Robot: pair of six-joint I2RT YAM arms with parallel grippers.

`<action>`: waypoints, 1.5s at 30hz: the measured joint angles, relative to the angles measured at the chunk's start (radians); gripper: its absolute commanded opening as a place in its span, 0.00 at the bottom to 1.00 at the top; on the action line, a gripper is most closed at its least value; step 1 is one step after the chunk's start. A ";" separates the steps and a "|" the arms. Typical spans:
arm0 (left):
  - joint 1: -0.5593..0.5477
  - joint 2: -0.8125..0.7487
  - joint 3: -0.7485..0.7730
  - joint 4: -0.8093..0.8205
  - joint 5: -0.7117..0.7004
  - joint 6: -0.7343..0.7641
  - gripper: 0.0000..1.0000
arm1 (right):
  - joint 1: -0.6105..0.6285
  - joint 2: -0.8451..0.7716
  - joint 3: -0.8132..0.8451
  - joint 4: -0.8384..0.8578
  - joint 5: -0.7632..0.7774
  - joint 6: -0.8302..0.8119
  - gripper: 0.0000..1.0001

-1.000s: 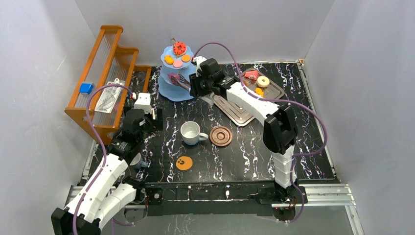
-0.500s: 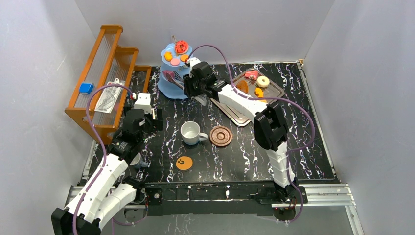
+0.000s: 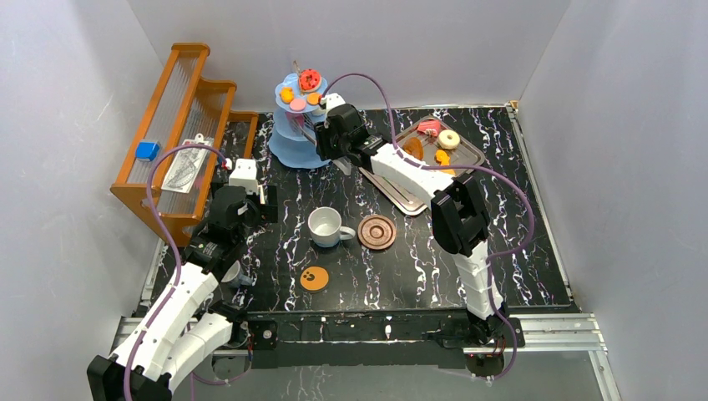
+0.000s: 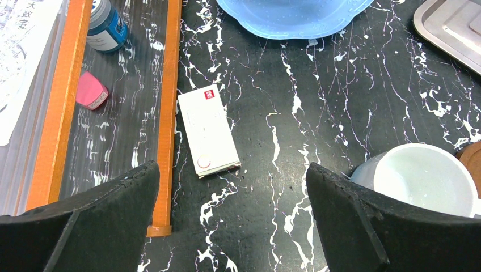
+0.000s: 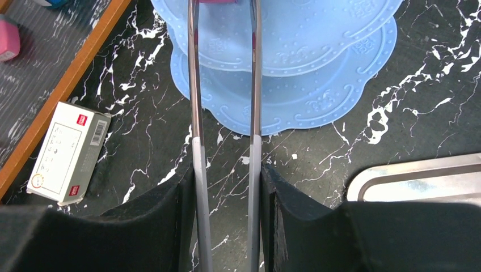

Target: Serve the afternoon tea

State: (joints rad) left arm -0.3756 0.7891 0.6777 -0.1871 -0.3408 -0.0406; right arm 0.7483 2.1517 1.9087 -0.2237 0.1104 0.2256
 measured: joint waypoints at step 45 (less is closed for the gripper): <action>0.000 -0.025 0.000 0.000 0.000 0.004 0.98 | 0.039 0.117 0.175 -0.084 0.102 -0.065 0.56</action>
State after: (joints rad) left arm -0.3756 0.7643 0.6777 -0.1871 -0.3412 -0.0368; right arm 0.7872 2.2692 2.0834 -0.3073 0.2127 0.1604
